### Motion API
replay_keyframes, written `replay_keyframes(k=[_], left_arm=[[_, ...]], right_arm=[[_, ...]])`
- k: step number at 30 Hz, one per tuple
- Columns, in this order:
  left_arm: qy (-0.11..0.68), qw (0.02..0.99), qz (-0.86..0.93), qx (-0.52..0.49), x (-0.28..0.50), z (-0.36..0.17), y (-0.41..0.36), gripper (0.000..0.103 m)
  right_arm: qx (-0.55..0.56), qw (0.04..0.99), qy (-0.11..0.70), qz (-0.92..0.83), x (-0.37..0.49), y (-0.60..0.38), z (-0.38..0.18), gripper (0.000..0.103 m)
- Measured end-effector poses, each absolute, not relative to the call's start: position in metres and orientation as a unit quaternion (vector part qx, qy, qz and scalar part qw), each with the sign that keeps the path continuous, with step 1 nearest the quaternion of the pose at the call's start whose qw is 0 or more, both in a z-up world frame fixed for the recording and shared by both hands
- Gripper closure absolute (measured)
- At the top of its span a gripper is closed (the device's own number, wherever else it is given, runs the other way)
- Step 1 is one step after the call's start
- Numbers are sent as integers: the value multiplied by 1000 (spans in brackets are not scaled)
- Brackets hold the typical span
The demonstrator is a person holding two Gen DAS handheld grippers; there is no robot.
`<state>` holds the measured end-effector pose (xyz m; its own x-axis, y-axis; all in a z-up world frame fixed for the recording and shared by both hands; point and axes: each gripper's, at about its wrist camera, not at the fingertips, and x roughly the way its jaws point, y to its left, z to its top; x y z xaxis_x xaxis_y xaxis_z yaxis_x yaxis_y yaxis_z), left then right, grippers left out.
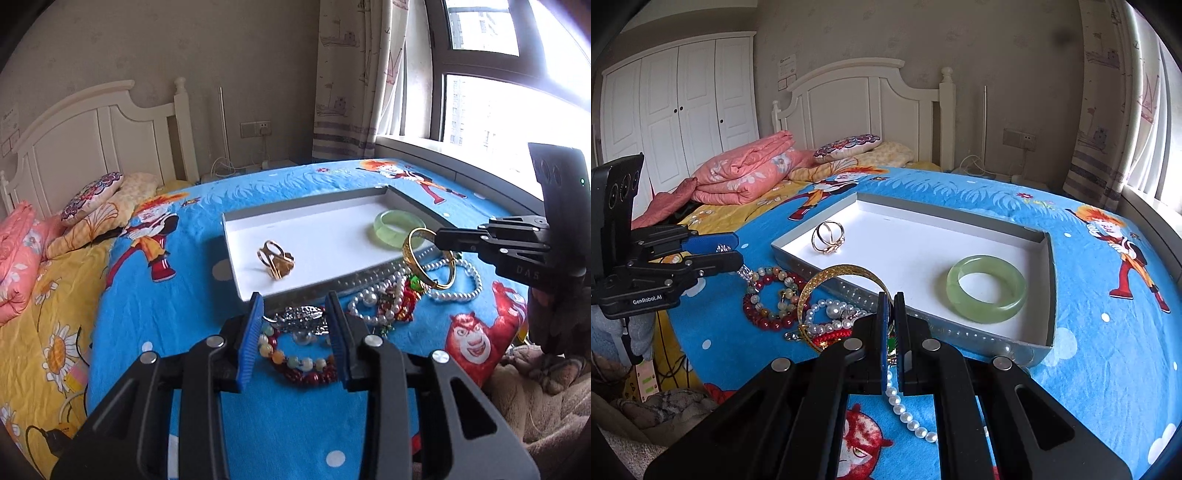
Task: Organize jewelry
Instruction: 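Place the gold bangle in the tray with the right tool while the left tool moves the silver brooch there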
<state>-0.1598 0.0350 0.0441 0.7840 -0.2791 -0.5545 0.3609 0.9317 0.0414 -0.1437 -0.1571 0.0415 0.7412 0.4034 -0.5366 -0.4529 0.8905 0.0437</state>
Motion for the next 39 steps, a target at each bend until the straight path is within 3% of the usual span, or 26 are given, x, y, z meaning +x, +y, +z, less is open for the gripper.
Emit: replay_keyframes(k=[14, 25, 39], left_arm=[[278, 941, -174, 85, -96, 59, -9, 69], [333, 930, -119, 100, -23, 46, -27, 69], [352, 926, -95, 103, 4, 38, -34, 69]], right_arm=[[-45, 932, 301, 196, -99, -164, 53, 98], [-74, 917, 356, 161, -16, -150, 45, 98], [-41, 903, 400, 149, 27, -152, 30, 97]])
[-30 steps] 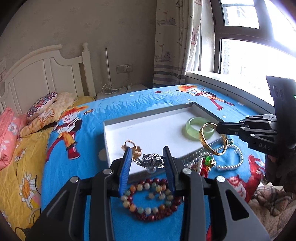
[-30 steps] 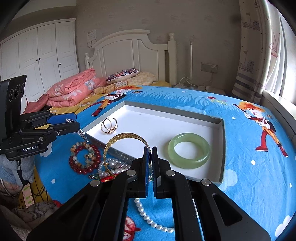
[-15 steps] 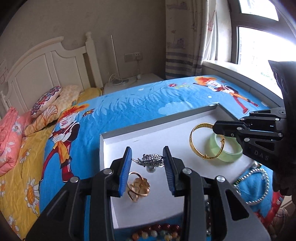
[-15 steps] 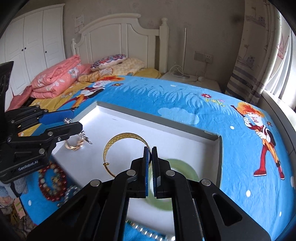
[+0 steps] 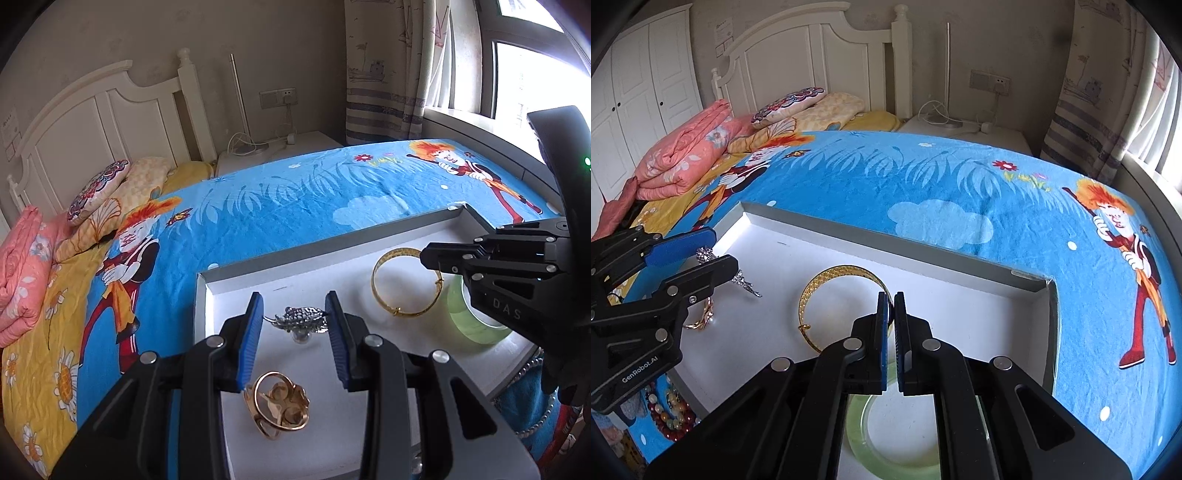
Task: Organize jewelry
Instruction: 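Place the gold bangle in the tray with the right tool while the left tool moves the silver brooch there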
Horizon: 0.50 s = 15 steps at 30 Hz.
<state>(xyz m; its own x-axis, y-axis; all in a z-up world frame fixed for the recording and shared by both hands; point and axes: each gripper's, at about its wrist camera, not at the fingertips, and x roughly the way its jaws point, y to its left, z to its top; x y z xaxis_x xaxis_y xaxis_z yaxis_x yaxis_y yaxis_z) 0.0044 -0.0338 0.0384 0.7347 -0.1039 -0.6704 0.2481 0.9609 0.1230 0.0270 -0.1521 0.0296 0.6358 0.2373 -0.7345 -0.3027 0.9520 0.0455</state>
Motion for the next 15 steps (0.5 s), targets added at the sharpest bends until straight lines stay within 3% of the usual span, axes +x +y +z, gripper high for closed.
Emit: replay_keyframes(k=[3, 4, 6, 15], left_arm=[[358, 924, -91, 96, 8, 36, -32, 66], [359, 924, -89, 95, 8, 36, -31, 58], [355, 926, -87, 94, 6, 36, -29, 54], [351, 928, -83, 94, 2, 40, -25, 46]], right_arm=[[-14, 902, 406, 149, 31, -158, 31, 96], [-5, 901, 408, 148, 31, -161, 30, 96], [5, 900, 411, 147, 32, -164, 30, 95], [25, 899, 410, 150, 24, -173, 30, 95]])
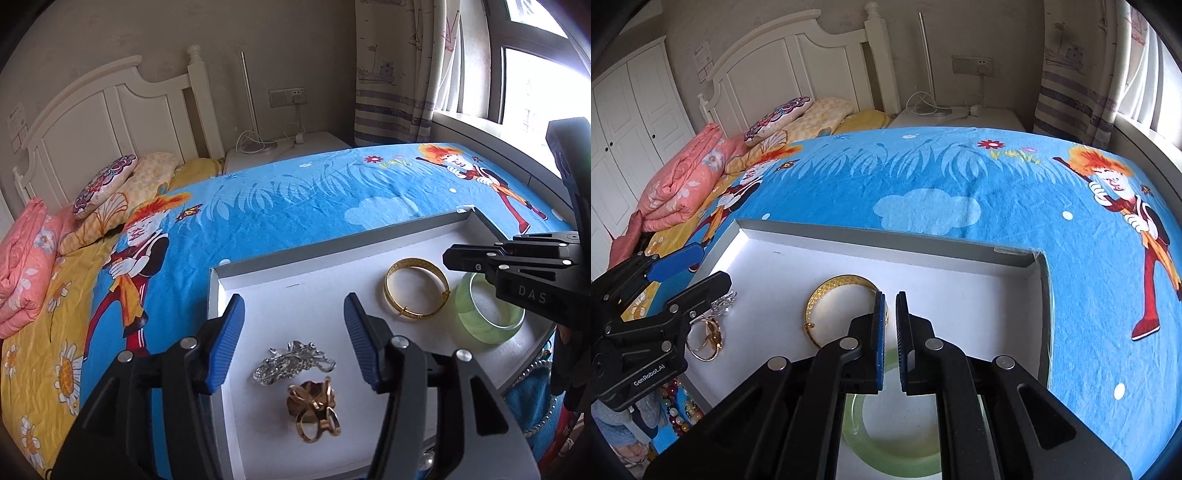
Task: Organize jewelry
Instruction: 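Place the gold bangle in the tray with the right tool while the left tool moves the silver brooch there, then grasp the multicolour bead bracelet with the right tool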
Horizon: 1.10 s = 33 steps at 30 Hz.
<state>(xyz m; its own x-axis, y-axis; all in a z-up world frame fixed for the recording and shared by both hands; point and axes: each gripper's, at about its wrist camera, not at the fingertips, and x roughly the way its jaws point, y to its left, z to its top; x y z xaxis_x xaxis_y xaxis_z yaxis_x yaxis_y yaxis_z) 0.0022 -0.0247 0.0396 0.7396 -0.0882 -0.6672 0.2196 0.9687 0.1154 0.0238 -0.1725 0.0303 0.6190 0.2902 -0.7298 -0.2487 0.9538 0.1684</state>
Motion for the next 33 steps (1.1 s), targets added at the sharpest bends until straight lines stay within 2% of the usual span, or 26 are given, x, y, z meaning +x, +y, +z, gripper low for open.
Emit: replay_keyframes(k=[3, 4, 5, 7, 13, 23, 33], left_arm=[[346, 930, -78, 95, -2, 42, -22, 35], [341, 932, -75, 93, -6, 44, -19, 30], [339, 934, -73, 91, -9, 46, -17, 28], [333, 937, -69, 79, -16, 51, -8, 22], [308, 950, -49, 18, -52, 62, 38, 11], [309, 948, -25, -67, -102, 38, 105, 10], [311, 941, -43, -127, -114, 23, 128, 9]], right_arm=[[27, 899, 408, 156, 18, -172, 33, 88], [28, 899, 406, 159, 15, -172, 35, 75], [29, 900, 402, 163, 12, -172, 37, 52], [32, 907, 384, 171, 2, -174, 44, 34], [31, 915, 346, 205, -36, -173, 59, 34], [-20, 915, 317, 250, -102, -155, 50, 34], [-54, 903, 311, 292, -134, -129, 39, 34]])
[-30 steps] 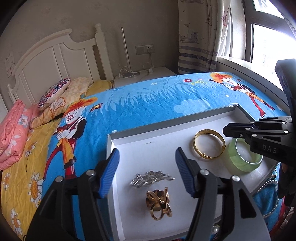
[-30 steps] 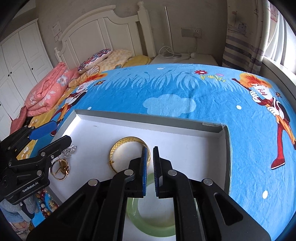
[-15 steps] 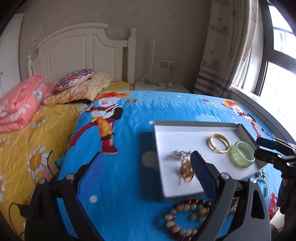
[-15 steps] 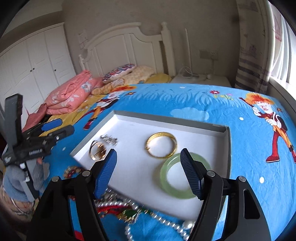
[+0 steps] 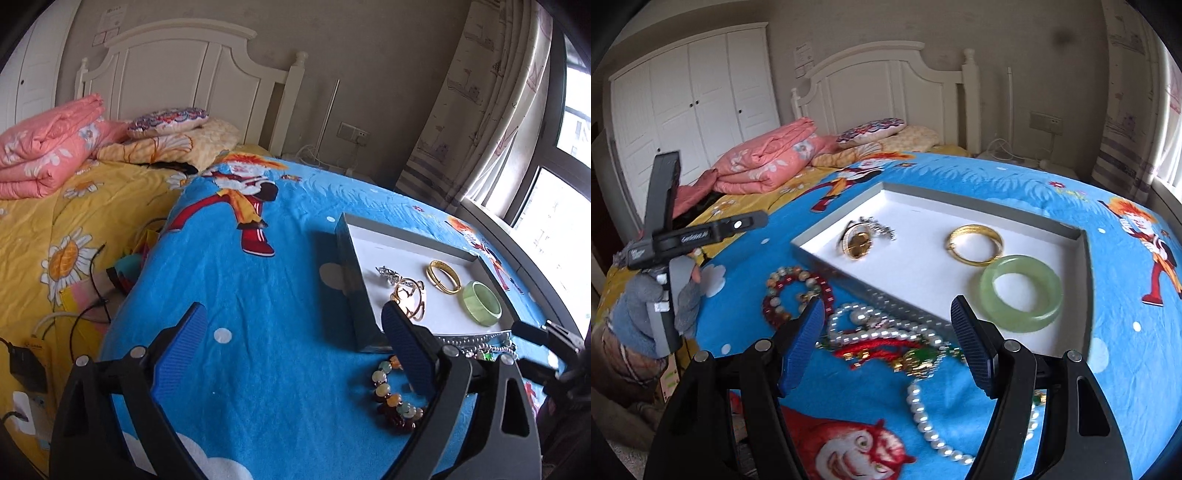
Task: Organize jewelry
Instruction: 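Grasp the multicolour bead bracelet with the right tool, then lift the multicolour bracelet with the right tool while the left tool grasps the dark red bead bracelet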
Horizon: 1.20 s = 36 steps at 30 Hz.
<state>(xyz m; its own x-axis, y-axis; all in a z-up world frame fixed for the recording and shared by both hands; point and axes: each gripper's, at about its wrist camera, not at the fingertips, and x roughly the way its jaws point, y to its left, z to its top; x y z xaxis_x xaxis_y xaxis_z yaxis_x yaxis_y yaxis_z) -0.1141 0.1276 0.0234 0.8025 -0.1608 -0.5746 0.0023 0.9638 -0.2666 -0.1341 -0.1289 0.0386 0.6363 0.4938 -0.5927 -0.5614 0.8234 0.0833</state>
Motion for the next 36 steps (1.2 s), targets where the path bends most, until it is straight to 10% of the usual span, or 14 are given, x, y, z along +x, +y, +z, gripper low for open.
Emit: replay_keyframes(k=[36], left_arm=[[308, 935, -81, -154, -114, 22, 132, 8]], right_arm=[[-99, 823, 370, 420, -119, -12, 21, 92]])
